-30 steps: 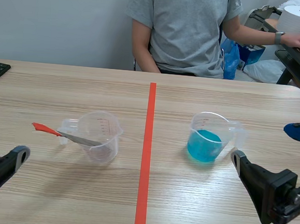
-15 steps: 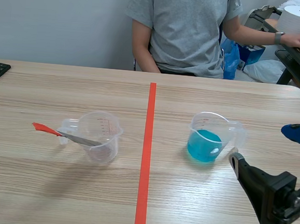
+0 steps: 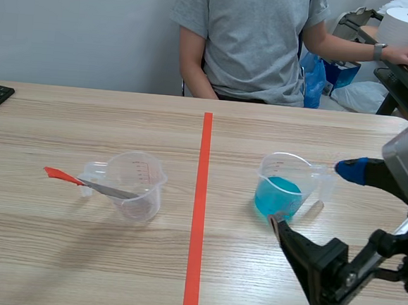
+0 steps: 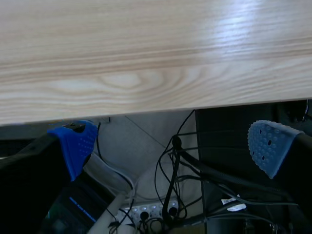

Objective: Do the redox reaction experiment.
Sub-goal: 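Lift the metal plate out of the left beaker, then move the plate over the blue solution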

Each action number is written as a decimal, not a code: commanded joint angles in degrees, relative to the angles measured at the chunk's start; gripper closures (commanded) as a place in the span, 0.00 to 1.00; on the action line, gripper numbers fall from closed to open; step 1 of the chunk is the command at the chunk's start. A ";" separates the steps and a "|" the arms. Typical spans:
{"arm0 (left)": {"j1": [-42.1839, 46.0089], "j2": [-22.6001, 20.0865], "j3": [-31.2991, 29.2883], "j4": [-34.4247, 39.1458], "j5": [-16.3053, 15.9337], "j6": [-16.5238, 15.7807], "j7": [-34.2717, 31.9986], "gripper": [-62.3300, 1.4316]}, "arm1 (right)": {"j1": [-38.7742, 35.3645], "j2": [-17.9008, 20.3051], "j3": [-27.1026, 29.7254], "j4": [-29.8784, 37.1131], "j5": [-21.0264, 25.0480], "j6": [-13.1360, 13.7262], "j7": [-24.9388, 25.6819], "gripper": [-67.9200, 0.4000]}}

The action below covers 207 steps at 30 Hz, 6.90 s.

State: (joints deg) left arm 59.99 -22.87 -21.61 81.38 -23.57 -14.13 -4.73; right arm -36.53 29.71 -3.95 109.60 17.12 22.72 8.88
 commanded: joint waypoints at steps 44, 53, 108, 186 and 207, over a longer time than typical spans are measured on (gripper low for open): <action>-6.82 0.15 8.74 -11.58 2.19 -0.55 -0.79 0.00 | 42.16 -19.74 -49.77 -24.06 -20.41 -14.47 -0.61 0.00; -6.80 0.28 8.74 -11.58 2.16 -0.57 -0.79 0.00 | 44.02 -21.33 -50.12 -26.10 -20.39 -15.56 -0.83 0.02; -6.80 0.28 8.74 -11.58 2.19 -0.59 -0.55 0.63 | 43.82 -12.55 -37.27 -4.28 -0.57 -7.65 -17.14 0.97; -6.82 0.13 8.74 -11.58 1.97 -0.59 -0.76 0.92 | 35.80 23.10 5.03 -6.34 34.12 16.37 -11.85 0.97; -6.82 0.13 8.74 -11.58 1.97 -0.57 -0.57 0.92 | 43.36 18.64 -0.66 -8.20 35.82 16.61 -15.19 0.97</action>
State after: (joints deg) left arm 52.69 -22.87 -12.67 68.84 -21.26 -14.61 -4.73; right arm 5.54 47.88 -5.28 101.45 52.07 39.51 -7.38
